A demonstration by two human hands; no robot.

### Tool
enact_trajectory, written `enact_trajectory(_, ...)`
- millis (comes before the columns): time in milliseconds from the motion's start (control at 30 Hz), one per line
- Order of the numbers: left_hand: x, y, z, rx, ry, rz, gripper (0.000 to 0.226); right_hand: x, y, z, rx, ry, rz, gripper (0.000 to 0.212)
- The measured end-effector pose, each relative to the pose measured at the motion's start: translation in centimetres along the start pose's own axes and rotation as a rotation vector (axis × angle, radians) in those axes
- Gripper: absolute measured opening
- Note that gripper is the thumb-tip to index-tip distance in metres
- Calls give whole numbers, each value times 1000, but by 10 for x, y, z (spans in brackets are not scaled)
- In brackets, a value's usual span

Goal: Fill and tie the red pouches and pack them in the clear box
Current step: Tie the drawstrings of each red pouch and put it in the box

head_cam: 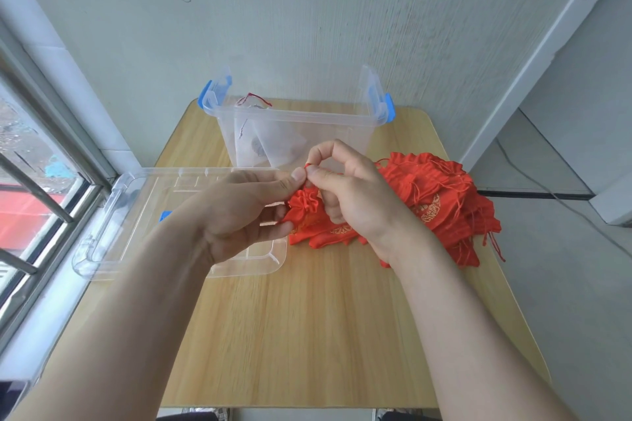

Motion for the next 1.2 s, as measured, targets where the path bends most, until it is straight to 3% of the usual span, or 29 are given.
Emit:
enact_trajectory(133,2,0,6,-121,-252,27,32,8,-1,-1,-18,-13,43,21)
enact_trajectory(300,-6,6,11,-336,-853,107,24,13,-2,-4,56,38,59,24)
enact_trajectory(400,-9,3,7,-343,-958,53,22,11,-2,-4,94,97,56,23)
enact_trajectory(700,-14,6,2,-336,-971,-147,23,9,-1,-1,28,98,47,24)
enact_trajectory(833,-17,6,3,-343,-881,-139,24,8,-1,-4,15,32,46,19)
enact_trajectory(967,-9,3,6,-342,-781,-73,25,16,-4,-1,75,-22,167,22)
enact_trajectory(1200,-6,2,11,-396,-691,37,27,13,1,3,271,436,152,28)
Point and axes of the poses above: each hand's wrist, its own y-axis away from the middle knuckle, its own x-axis out of the back of the hand, z = x × y, the point moved 4 cm from there along -y, towards the middle knuckle, and after that the axes turned 3 degrees about y, right-handed, at the moved point
